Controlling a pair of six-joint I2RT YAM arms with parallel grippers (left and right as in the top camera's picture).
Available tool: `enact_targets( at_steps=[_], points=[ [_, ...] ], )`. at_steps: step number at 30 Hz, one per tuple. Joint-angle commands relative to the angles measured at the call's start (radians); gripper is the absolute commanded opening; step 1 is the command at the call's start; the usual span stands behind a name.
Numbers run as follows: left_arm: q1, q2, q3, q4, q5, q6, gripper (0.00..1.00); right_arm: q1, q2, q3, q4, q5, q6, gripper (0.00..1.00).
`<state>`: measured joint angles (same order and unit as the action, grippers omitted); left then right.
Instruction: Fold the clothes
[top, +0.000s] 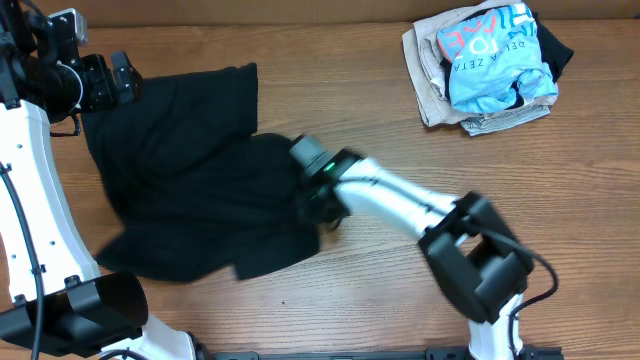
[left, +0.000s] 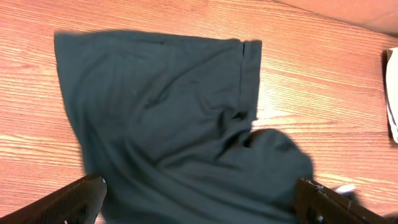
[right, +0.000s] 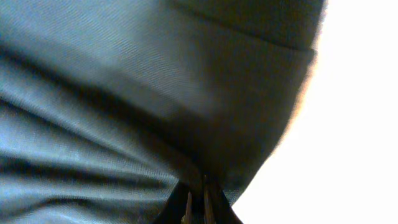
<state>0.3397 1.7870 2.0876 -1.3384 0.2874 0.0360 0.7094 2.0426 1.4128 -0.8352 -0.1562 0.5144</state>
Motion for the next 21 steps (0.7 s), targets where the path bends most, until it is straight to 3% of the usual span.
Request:
enact_targets(
  at_steps=[1, 3, 7, 9, 11, 16, 21],
  points=[
    [-0.006, -0.007, 0.002, 0.004, -0.009, 0.041, 1.0, -0.154, -0.061, 0.003, -0.033, 0.021, -0.131, 0.04],
    [-0.013, -0.005, 0.002, 0.004, -0.009, 0.053, 1.0, -0.249, -0.061, 0.003, -0.034, 0.022, -0.192, 0.07],
    [-0.033, 0.016, 0.001, 0.003, -0.009, 0.093, 1.0, -0.46, -0.06, 0.019, 0.014, 0.01, -0.233, 0.23],
    [-0.043, 0.034, -0.001, 0.0, -0.009, 0.102, 1.0, -0.526, -0.061, 0.046, 0.002, -0.059, -0.277, 0.58],
    [-0.056, 0.054, -0.01, 0.0, -0.009, 0.124, 1.0, -0.577, -0.066, 0.093, -0.046, -0.132, -0.314, 0.82],
    [-0.061, 0.106, -0.037, -0.028, -0.056, 0.139, 1.0, -0.594, -0.143, 0.159, -0.138, -0.142, -0.314, 0.93],
    [-0.019, 0.144, -0.106, -0.043, -0.17, 0.009, 1.0, -0.53, -0.249, 0.159, -0.194, -0.16, -0.303, 0.97]
  ],
)
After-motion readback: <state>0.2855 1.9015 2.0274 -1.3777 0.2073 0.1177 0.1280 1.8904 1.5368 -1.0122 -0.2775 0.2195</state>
